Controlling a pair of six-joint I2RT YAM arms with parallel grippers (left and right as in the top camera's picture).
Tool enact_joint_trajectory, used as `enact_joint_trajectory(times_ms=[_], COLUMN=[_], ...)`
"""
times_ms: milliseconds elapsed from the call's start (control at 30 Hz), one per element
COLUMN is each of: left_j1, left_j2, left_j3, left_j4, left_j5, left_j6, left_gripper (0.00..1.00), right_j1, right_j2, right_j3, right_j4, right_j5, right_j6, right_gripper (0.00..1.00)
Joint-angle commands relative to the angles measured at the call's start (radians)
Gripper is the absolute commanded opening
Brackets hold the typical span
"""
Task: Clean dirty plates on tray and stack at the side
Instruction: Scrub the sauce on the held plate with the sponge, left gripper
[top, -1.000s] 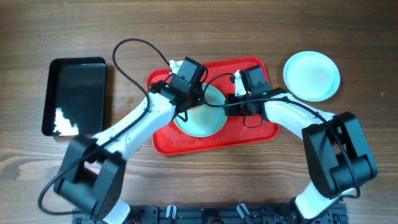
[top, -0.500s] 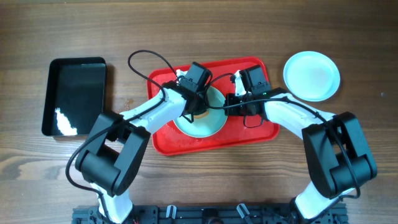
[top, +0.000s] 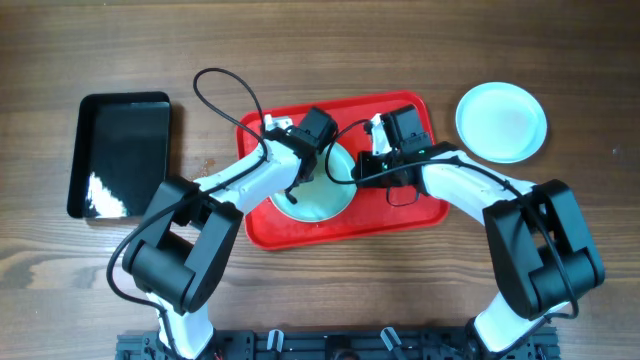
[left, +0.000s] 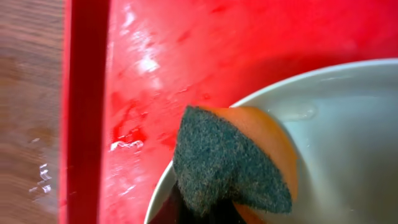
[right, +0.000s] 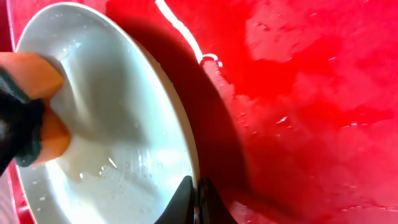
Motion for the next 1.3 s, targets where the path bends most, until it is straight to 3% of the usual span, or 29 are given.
enact_joint_trajectory(times_ms=[0,400,567,667,1267], left_j1=[0.009,-0.042,-0.044,-0.055,-0.072], left_j2=[0.000,-0.162,-0.143,-0.138,-0.009], left_j3=[0.000,0.006,0.005,0.005,0.005], left_j4=[-0.060,-0.046,0.011,0.055,0.135], left_j5=[-0.142,-0.121,0.231,0.314,0.298], left_j6=[-0.014,-0.018,-0.018,-0.018,-0.013], left_gripper=[0.04,0.04,0.04,0.04,0.04], right_j1=[-0.023,-0.023,-0.023,-0.023,-0.023], right_j2=[0.016,0.016,0.016,0.016,0.016], right_j3=[-0.015,-0.015,-0.015,-0.015,-0.015], right_j4=[-0.020,-0.032,-0.031,-0.033,-0.041], right_j5=[0.104,0.126,0.126,0.126,0.107], right_j6=[0.042,0.056,0.057,0.058,0.079], right_gripper=[0.04,0.04,0.04,0.04,0.04])
